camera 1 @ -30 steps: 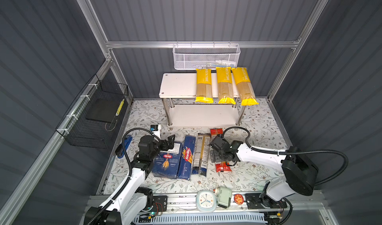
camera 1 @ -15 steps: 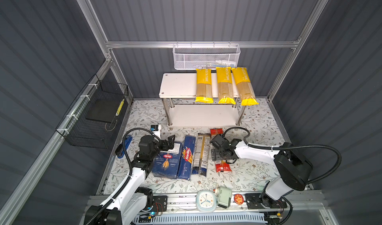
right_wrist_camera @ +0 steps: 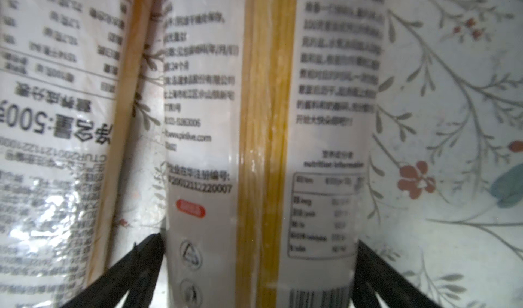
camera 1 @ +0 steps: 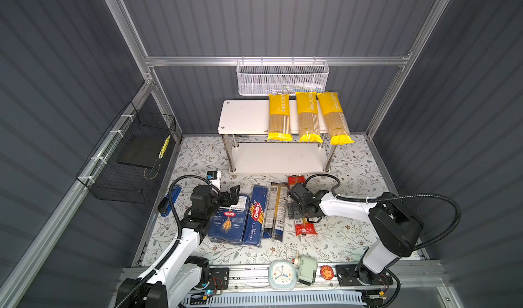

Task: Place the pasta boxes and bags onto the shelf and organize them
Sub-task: 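Close the right gripper on the red-ended spaghetti pack's middle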

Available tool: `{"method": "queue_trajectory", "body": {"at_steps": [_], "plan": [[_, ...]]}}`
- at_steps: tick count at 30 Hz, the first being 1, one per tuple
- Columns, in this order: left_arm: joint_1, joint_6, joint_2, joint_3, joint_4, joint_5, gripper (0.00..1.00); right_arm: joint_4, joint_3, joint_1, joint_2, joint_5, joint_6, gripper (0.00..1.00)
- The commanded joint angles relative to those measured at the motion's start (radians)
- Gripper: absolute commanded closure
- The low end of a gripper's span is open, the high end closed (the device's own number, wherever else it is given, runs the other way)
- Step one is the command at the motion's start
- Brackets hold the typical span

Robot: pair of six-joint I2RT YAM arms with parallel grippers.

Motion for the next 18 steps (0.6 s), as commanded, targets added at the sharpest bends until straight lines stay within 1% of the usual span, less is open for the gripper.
{"method": "queue_trajectory", "body": {"at_steps": [1,7,12,18], "plan": [[-0.004,-0.001,-0.017,0.010,-0.005,-0.008,0.01,-0.003,-0.008,-0.003,0.046,-0.027,0.007,0.01],[-0.004,-0.001,0.006,0.016,-0.002,0.004,0.01,-0.057,-0.029,-0.012,0.042,0.026,0.040,0.01],[-0.004,-0.001,0.012,0.015,0.004,0.004,0.01,-0.037,-0.052,-0.014,0.039,-0.005,0.040,0.01],[-0.004,-0.001,0.022,0.014,0.007,0.001,0.01,0.029,-0.078,-0.015,0.042,-0.045,0.040,0.02]]}}
